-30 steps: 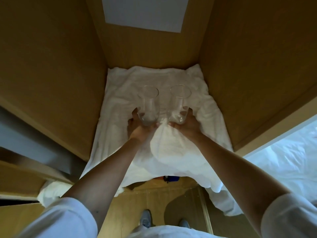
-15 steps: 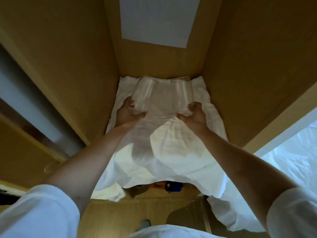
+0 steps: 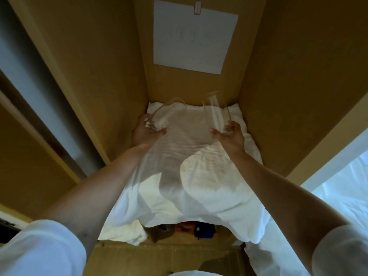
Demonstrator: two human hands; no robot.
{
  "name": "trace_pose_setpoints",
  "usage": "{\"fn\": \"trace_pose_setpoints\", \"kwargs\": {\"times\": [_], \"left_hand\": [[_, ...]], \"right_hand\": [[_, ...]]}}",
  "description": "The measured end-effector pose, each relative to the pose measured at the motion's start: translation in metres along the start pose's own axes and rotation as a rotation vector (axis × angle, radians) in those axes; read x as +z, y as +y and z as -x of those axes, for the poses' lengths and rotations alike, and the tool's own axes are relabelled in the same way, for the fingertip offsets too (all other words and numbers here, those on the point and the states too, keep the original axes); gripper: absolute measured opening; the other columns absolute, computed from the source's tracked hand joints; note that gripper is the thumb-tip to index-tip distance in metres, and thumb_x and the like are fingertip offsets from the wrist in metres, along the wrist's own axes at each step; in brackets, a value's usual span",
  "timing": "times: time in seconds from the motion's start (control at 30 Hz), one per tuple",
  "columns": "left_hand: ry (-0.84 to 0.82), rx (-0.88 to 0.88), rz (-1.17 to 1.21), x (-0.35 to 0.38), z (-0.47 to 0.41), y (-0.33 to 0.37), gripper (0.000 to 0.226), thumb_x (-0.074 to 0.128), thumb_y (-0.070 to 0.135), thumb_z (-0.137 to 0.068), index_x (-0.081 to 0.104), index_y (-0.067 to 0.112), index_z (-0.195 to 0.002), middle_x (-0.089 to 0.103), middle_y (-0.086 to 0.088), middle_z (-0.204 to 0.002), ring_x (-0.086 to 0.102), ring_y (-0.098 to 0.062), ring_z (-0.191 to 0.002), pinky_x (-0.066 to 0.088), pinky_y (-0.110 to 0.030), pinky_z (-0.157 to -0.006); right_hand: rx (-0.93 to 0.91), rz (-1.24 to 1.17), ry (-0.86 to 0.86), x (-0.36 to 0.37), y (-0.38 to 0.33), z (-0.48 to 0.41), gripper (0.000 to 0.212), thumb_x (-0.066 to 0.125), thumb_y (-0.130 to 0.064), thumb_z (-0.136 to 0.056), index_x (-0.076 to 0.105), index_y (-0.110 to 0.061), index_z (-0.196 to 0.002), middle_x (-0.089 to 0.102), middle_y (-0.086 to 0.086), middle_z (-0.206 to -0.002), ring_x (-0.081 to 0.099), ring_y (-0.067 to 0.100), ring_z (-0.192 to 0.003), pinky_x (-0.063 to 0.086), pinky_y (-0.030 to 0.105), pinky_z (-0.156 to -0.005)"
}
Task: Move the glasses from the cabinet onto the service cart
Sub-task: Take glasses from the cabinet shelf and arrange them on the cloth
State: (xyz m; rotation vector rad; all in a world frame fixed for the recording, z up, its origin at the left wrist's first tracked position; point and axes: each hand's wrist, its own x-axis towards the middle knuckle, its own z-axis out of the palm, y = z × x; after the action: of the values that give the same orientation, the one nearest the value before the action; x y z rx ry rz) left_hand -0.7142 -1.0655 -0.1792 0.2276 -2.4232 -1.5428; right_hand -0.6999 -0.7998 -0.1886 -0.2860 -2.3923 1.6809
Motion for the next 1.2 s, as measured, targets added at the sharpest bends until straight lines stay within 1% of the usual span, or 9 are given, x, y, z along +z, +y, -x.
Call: {"fn": "trace_pose_setpoints", "kwargs": {"times": [0.13, 0.27, 0.4, 0.57, 0.7, 0.83, 0.97, 1.07, 1.2], "left_hand": [[0.052, -0.026, 0.092, 0.001, -0.008, 0.005, 0.095, 0.087, 0.034, -0.061, 0.032, 0.018, -0.137, 0.06, 0.0, -0.105, 0.058, -0.015, -0.098, 0.045, -0.026, -0.088], [0.078, 0.003, 0.178, 0.005, -0.015, 0.018, 0.097, 0.086, 0.025, -0.066, 0.026, 0.014, -0.142, 0.06, 0.0, -0.09, 0.061, -0.019, -0.099, 0.045, -0.024, -0.09], [0.09, 0.047, 0.203, 0.01, -0.022, 0.027, 0.094, 0.085, 0.024, -0.067, 0.027, 0.011, -0.14, 0.06, -0.023, -0.11, 0.06, -0.025, -0.105, 0.044, -0.022, -0.088], [0.039, 0.042, 0.171, 0.017, -0.029, 0.034, 0.087, 0.081, 0.015, -0.073, 0.025, 0.006, -0.139, 0.05, -0.004, -0.121, 0.05, -0.012, -0.105, 0.037, -0.01, -0.077], [0.006, -0.007, 0.113, 0.019, -0.037, 0.026, 0.083, 0.08, 0.028, -0.074, 0.035, 0.007, -0.139, 0.051, -0.009, -0.133, 0.052, -0.022, -0.12, 0.038, -0.021, -0.087], [-0.057, 0.104, 0.08, 0.031, -0.048, 0.007, 0.073, 0.082, 0.022, -0.07, 0.042, 0.008, -0.13, 0.053, -0.001, -0.115, 0.055, -0.02, -0.108, 0.042, -0.025, -0.087], [-0.079, 0.151, 0.069, 0.046, -0.038, -0.019, 0.069, 0.083, 0.021, -0.069, 0.044, 0.018, -0.125, 0.052, 0.009, -0.114, 0.054, -0.014, -0.107, 0.042, -0.021, -0.085], [-0.036, 0.168, 0.145, 0.051, -0.031, -0.038, 0.082, 0.081, 0.029, -0.068, 0.036, 0.027, -0.137, 0.049, 0.008, -0.132, 0.049, -0.014, -0.123, 0.043, -0.027, -0.1], [-0.083, 0.064, 0.082, 0.058, -0.029, -0.053, 0.111, 0.084, 0.026, -0.068, 0.01, 0.023, -0.15, 0.036, -0.008, -0.149, 0.041, -0.018, -0.132, 0.038, -0.022, -0.1]], "right_hand": [[0.033, -0.155, 0.009, -0.004, -0.013, 0.0, 0.05, 0.082, -0.025, -0.071, 0.042, -0.022, -0.101, 0.05, -0.005, -0.095, 0.056, 0.02, -0.095, 0.05, 0.023, -0.081], [-0.019, -0.113, 0.04, -0.012, -0.021, -0.007, 0.089, 0.082, -0.063, -0.05, 0.048, -0.02, -0.121, 0.055, -0.003, -0.103, 0.058, 0.019, -0.098, 0.048, 0.03, -0.091], [-0.04, -0.075, 0.033, -0.012, -0.024, -0.012, 0.088, 0.078, -0.035, -0.075, 0.025, -0.021, -0.145, 0.047, -0.006, -0.117, 0.049, 0.01, -0.105, 0.042, 0.028, -0.094], [-0.025, -0.103, 0.042, -0.003, -0.031, -0.02, 0.088, 0.078, -0.027, -0.078, 0.023, -0.02, -0.147, 0.039, -0.025, -0.096, 0.044, 0.007, -0.105, 0.035, 0.023, -0.09], [0.003, -0.111, 0.041, 0.013, -0.036, -0.027, 0.084, 0.077, -0.024, -0.078, 0.026, -0.019, -0.145, 0.044, -0.019, -0.106, 0.044, 0.007, -0.105, 0.04, 0.026, -0.095], [-0.003, -0.018, -0.018, 0.032, -0.038, -0.04, 0.082, 0.079, -0.023, -0.076, 0.031, -0.018, -0.142, 0.048, -0.007, -0.117, 0.05, 0.008, -0.104, 0.043, 0.024, -0.089], [-0.002, 0.09, -0.151, 0.054, -0.028, -0.045, 0.086, 0.08, -0.023, -0.074, 0.03, -0.021, -0.144, 0.049, -0.016, -0.102, 0.047, 0.005, -0.104, 0.043, 0.021, -0.091], [-0.018, 0.064, -0.166, 0.065, -0.019, -0.045, 0.086, 0.076, -0.018, -0.079, 0.023, -0.024, -0.146, 0.044, -0.021, -0.106, 0.048, -0.001, -0.099, 0.042, 0.015, -0.085], [-0.122, 0.078, -0.155, 0.087, 0.008, -0.04, 0.063, 0.05, 0.015, -0.087, 0.028, -0.012, -0.14, 0.047, -0.007, -0.114, 0.055, 0.008, -0.097, 0.057, 0.032, -0.073]]}}
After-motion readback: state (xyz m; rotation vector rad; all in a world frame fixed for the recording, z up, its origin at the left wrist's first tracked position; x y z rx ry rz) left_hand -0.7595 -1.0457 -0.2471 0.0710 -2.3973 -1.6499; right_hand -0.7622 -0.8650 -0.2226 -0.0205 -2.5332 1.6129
